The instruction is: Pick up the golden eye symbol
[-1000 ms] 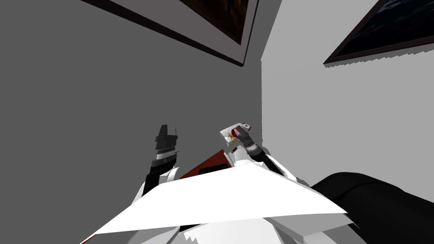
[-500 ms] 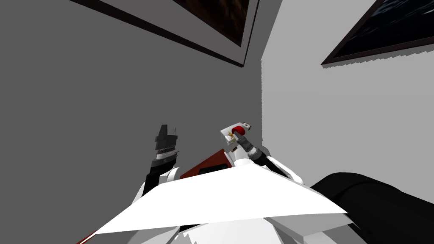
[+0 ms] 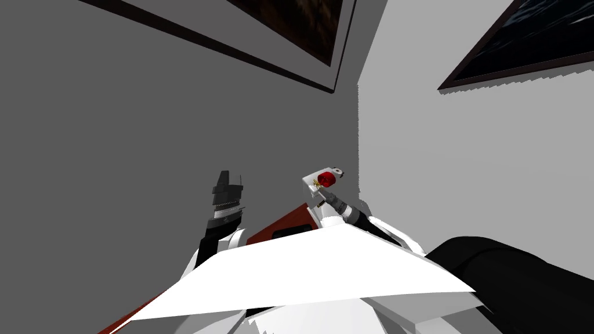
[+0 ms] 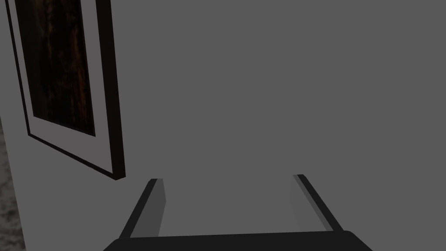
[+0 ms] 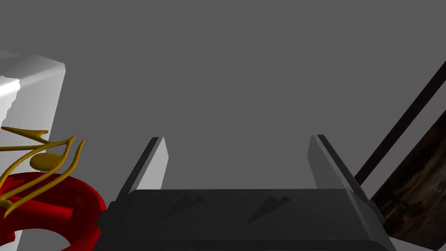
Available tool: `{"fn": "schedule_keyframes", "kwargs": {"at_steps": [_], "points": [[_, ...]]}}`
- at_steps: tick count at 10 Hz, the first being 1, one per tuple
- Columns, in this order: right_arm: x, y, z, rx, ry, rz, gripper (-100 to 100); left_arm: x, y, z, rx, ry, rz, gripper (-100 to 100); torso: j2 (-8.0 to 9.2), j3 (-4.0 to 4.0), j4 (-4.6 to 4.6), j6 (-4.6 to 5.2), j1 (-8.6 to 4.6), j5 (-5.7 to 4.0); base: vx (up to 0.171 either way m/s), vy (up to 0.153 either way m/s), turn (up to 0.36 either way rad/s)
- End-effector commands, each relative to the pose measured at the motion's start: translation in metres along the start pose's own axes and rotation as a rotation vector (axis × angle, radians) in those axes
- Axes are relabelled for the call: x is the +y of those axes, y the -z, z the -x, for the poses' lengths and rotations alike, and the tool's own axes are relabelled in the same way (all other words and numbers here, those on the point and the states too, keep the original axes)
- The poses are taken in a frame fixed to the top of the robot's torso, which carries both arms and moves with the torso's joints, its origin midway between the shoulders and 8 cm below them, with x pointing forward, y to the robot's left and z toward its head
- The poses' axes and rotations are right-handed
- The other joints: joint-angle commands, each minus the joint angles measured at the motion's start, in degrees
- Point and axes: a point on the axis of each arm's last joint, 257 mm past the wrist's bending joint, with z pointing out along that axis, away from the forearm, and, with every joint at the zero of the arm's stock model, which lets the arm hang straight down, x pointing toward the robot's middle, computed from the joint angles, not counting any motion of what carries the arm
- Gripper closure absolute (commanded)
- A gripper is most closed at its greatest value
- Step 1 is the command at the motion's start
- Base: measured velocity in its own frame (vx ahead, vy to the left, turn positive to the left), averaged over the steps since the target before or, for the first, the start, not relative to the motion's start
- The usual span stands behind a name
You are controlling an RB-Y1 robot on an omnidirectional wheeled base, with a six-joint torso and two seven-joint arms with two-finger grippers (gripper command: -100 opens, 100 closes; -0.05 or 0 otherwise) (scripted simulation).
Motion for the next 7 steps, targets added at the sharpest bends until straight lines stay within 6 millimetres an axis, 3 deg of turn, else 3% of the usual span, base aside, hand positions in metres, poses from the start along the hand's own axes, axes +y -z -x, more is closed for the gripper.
{"fn": "schedule_keyframes", "kwargs": {"at_steps": [1, 6, 7], "points": [[-0.018, 0.012, -0.014, 0.056, -0.003, -0.051, -100, 0.0, 0.0, 0.0, 0.0, 0.0, 0.0, 0, 0.0, 0.0, 0.0, 0.0, 0.0, 0.0, -0.019, 0.019, 0.049], [-0.051, 0.041, -0.037, 0.213, 0.027, -0.157, -100, 0.0, 0.0, 0.0, 0.0, 0.0, 0.0, 0, -0.06, -0.04, -0.01, -0.01, 0.06, 0.01, -0.012, 0.025, 0.039], [-0.066, 0.053, -0.045, 0.248, 0.022, -0.201, -100, 0.0, 0.0, 0.0, 0.0, 0.0, 0.0, 0, -0.08, -0.05, -0.02, 0.0, 0.05, 0.01, 0.003, 0.034, 0.072]]}}
